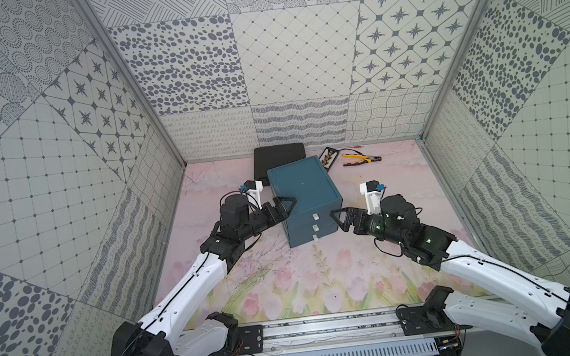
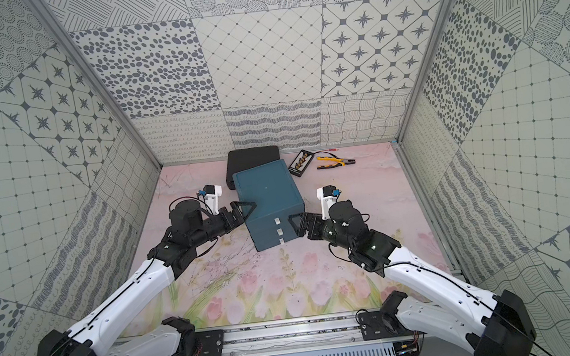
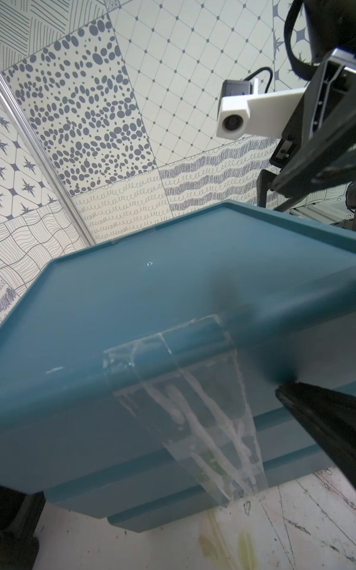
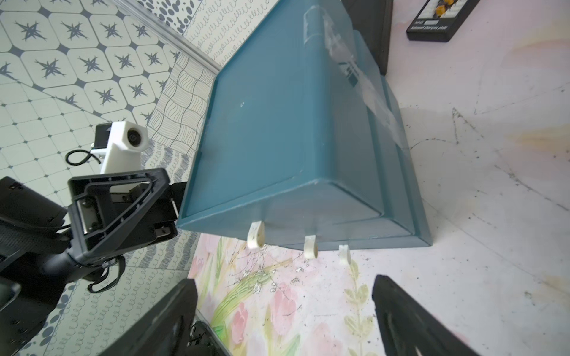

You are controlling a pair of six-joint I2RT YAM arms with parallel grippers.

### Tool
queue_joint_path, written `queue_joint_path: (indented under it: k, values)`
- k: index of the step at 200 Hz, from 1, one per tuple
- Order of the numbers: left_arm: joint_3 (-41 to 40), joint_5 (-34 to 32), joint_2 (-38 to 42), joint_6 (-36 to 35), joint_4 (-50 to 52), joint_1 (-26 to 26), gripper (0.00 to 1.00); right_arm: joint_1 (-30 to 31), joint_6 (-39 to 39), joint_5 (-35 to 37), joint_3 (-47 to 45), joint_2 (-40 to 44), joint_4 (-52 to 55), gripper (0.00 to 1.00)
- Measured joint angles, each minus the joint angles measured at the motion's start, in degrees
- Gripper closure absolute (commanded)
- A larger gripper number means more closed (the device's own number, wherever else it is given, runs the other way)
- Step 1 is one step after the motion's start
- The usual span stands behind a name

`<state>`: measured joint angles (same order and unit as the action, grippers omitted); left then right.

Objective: Take the cookies out of the drawer
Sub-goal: Adjust the storage box at the center of the board, then open the drawer in the storage box.

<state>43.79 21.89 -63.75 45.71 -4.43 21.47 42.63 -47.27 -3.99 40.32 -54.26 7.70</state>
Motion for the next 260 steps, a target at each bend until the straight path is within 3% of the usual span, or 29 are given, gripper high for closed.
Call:
queue_joint_path:
  k: [29, 63, 113, 206, 260]
  values:
    - [-0.48, -1.51, 1.29, 0.55, 0.2, 0.87, 0.01, 5.16, -1.95, 0.92, -0.96, -0.22, -2.12, 0.13]
    - [-0.48, -2.56, 1.75, 0.72, 0.24, 1.25, 0.01, 8.83, -3.82, 2.69, -1.44, -3.58, -6.6, 0.31]
    - [-0.02, -3.04, 1.73, 0.63, 0.96, 1.4, 0.01, 8.7, -5.79, 7.06, -2.95, -6.95, -12.02, 0.44]
    - [1.29, -3.15, 1.38, -1.66, 2.99, 1.4, 0.01, 7.02, -10.49, 7.48, -2.8, -17.99, -23.56, 0.53]
    - [2.21, -3.1, 0.37, -2.47, 3.89, 1.42, 0.01, 6.84, -11.13, 7.34, -2.67, -19.43, -25.86, 0.69]
